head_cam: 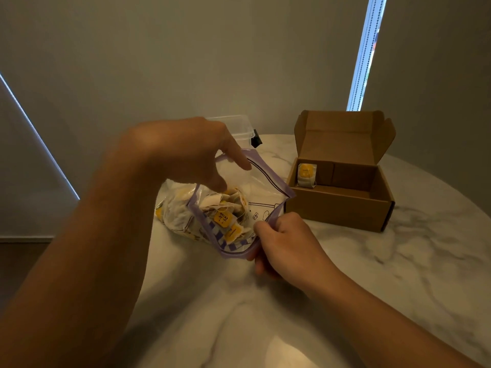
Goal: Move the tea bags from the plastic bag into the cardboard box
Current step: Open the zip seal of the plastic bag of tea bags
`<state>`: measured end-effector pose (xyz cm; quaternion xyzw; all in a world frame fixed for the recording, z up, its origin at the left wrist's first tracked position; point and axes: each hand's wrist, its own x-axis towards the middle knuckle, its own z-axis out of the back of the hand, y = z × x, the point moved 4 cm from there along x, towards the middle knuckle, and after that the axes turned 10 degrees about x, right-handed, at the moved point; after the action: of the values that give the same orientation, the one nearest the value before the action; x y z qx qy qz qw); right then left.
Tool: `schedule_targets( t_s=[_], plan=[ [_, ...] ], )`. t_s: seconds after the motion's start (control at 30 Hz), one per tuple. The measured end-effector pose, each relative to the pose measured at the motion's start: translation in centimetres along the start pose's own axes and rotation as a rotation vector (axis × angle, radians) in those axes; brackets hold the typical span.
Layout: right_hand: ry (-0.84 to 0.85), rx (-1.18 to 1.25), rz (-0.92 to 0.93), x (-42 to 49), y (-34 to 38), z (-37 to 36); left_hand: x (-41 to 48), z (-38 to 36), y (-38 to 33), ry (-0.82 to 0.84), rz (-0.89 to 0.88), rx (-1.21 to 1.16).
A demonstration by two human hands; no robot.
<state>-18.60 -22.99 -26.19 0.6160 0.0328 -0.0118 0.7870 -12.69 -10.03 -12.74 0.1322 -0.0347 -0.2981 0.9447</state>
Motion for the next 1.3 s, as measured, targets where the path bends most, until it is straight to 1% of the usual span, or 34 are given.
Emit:
schedule_targets(
  t_s=[0.1, 0.17, 0.3, 0.37, 0.47, 0.63, 0.73, 0.8, 1.0, 1.17, 1.23, 1.3],
  plan=[
    [-0.010, 0.044, -0.032, 0.1, 0.0, -0.1, -0.2, -1.5, -0.3, 0.061, 0.003, 0.013],
    [-0.018, 0.106, -0.060, 0.4, 0.0, -0.4, -0.3, -2.0, -0.1, 0.073, 0.017, 0.013],
    [-0.042, 0.127, -0.019, 1.8, -0.5, -1.2, 0.0, -1.8, 0.6, 0.020, 0.058, 0.018],
    [-0.020, 0.149, -0.021, 2.5, -0.5, -1.7, 0.3, -1.7, 1.0, -0.024, 0.081, 0.031],
    [0.060, 0.260, -0.046, 3.4, -0.2, -2.7, 0.9, -1.6, 1.9, -0.052, 0.106, 0.053],
    [0.135, 0.414, -0.071, 4.6, 0.0, -3.7, 1.8, -0.8, 2.8, -0.039, 0.116, 0.027],
    [0.119, 0.441, -0.095, 4.3, 0.2, -2.7, 1.8, -0.7, 2.6, -0.015, 0.126, -0.007],
    [0.102, 0.425, -0.129, 3.8, 0.1, -1.7, 1.8, -0.8, 2.4, -0.002, 0.117, -0.020],
    [0.116, 0.216, -0.224, 2.6, -0.7, -0.2, 1.4, -0.9, 1.9, -0.013, 0.117, -0.003],
    [0.120, 0.194, -0.327, 1.9, -0.6, 0.5, 1.0, -0.5, 2.7, -0.041, 0.133, 0.029],
    [0.095, 0.138, -0.310, 2.0, -0.6, 0.7, 1.1, -0.5, 2.5, -0.032, 0.129, 0.027],
    [0.023, 0.092, -0.229, 2.3, -0.2, 0.9, 1.3, -0.6, 2.1, -0.027, 0.111, 0.028]
  ],
)
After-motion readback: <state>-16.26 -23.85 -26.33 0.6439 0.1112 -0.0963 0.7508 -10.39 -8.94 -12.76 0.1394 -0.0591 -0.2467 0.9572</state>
